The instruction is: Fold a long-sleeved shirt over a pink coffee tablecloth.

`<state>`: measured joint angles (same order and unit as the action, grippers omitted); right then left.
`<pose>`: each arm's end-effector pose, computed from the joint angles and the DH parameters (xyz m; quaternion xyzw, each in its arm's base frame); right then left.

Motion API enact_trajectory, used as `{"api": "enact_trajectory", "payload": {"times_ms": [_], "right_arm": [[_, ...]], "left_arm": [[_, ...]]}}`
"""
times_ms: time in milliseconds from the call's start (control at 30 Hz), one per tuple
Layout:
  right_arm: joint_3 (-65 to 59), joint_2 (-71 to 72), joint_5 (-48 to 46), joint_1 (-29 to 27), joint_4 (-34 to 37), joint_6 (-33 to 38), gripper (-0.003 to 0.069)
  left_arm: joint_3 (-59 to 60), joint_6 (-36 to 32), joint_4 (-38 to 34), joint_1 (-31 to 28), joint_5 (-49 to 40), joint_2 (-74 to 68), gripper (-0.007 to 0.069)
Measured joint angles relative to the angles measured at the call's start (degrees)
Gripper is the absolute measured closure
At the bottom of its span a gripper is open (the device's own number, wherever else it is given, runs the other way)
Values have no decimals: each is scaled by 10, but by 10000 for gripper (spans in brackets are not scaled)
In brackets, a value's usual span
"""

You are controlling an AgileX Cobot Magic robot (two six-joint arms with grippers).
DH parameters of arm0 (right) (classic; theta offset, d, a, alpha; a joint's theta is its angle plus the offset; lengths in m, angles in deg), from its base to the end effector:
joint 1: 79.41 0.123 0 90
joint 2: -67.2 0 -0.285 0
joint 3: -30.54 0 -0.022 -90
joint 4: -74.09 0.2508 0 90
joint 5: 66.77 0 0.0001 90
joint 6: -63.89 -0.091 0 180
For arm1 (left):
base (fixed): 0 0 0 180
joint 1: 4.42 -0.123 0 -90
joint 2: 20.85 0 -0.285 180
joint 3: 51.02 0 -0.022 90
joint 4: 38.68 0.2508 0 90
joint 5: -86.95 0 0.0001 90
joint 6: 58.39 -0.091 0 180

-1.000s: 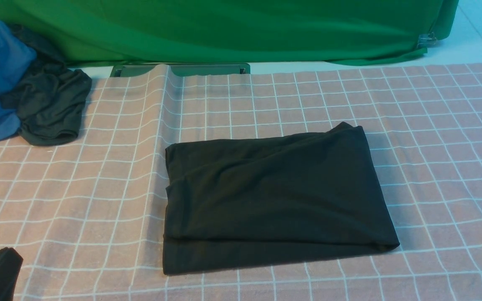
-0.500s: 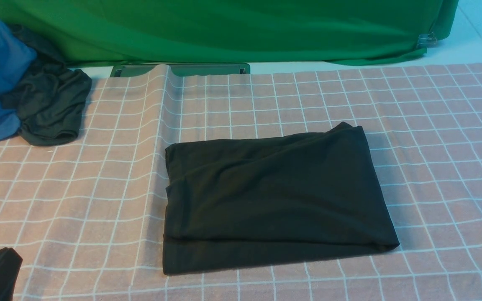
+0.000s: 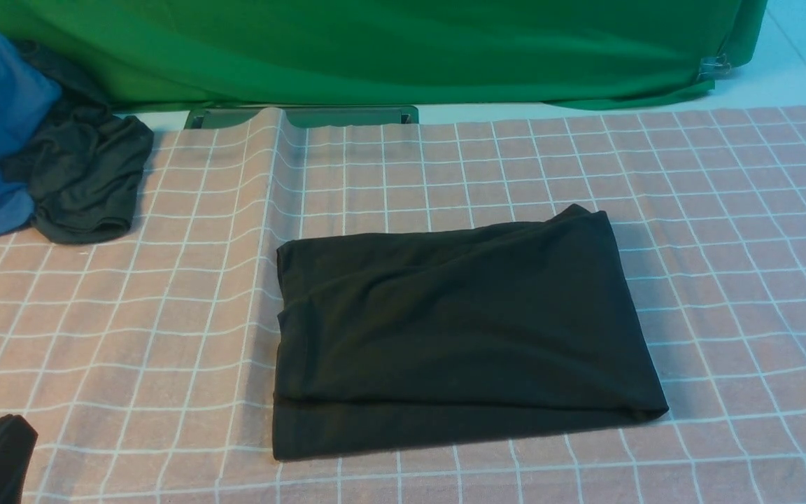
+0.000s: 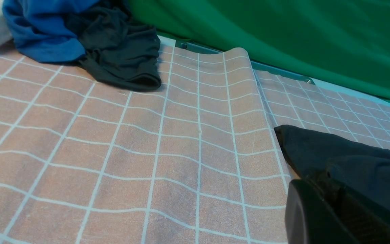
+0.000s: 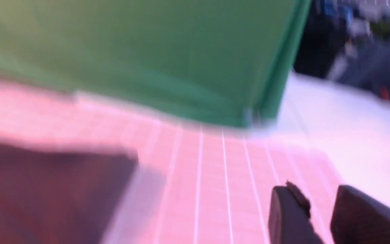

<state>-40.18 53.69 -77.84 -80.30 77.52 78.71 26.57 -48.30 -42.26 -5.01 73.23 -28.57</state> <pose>0.0608 0.0001 0.2282 -0.0719 0.7354 -0.0682 0.6703 0.0556 -0.0008 0.1894 -0.0889 0.7552 -0.0790 0.6446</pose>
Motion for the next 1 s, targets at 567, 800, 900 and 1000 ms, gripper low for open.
{"api": "enact_trajectory", "payload": {"times_ms": [567, 800, 900, 1000], "right_arm": [[-70, 57, -28, 35, -1, -18, 421], [-70, 57, -28, 35, -1, -22, 421], [-70, 57, -28, 35, -1, -23, 421], [-70, 57, -28, 35, -1, -24, 421]], "left_arm": [[0, 0, 2, 0, -2, 1, 618], [0, 0, 6, 0, -2, 1, 618], [0, 0, 6, 0, -2, 1, 618], [0, 0, 6, 0, -2, 1, 618]]}}
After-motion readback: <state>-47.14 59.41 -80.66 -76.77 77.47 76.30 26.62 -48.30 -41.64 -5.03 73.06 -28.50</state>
